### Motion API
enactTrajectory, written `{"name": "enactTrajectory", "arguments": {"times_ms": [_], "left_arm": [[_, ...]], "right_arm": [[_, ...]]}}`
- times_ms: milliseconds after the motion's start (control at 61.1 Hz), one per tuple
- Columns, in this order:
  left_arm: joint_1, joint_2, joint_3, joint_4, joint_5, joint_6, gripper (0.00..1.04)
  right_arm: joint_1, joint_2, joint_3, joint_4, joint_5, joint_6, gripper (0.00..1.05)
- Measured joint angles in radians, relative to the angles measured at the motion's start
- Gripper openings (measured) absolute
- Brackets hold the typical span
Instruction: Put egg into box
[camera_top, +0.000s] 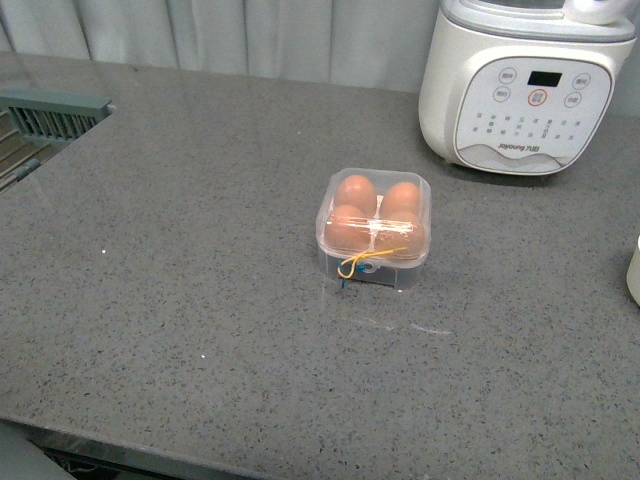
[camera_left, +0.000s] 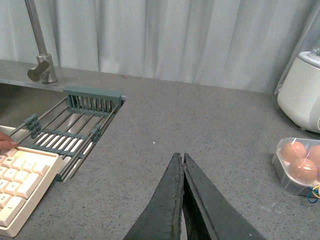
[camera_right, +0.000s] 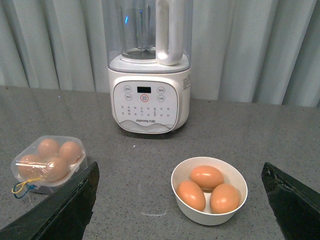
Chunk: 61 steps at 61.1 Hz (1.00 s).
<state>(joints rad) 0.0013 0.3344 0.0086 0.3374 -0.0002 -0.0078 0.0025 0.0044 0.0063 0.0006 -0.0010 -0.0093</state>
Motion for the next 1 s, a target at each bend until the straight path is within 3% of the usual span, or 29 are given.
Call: {"name": "enactTrajectory", "arguments": {"times_ms": [523, 622, 900, 998], "left_arm": [[0.000, -0.166, 0.000, -0.166, 0.000, 0.000, 0.04], [0.000, -0.294, 0.001, -0.323, 0.000, 0.000, 0.04], [0.000, -0.330, 0.001, -0.335, 0.000, 0.000, 0.04], [0.000, -0.330, 0.001, -0.336, 0.000, 0.000, 0.18]], "right_arm": [[0.000, 0.000, 0.000, 0.000, 0.000, 0.000, 0.95], [0.000, 0.000, 0.000, 0.000, 0.000, 0.000, 0.95], [0.000, 0.000, 0.000, 0.000, 0.000, 0.000, 0.95], [0.000, 0.000, 0.000, 0.000, 0.000, 0.000, 0.95]]}}
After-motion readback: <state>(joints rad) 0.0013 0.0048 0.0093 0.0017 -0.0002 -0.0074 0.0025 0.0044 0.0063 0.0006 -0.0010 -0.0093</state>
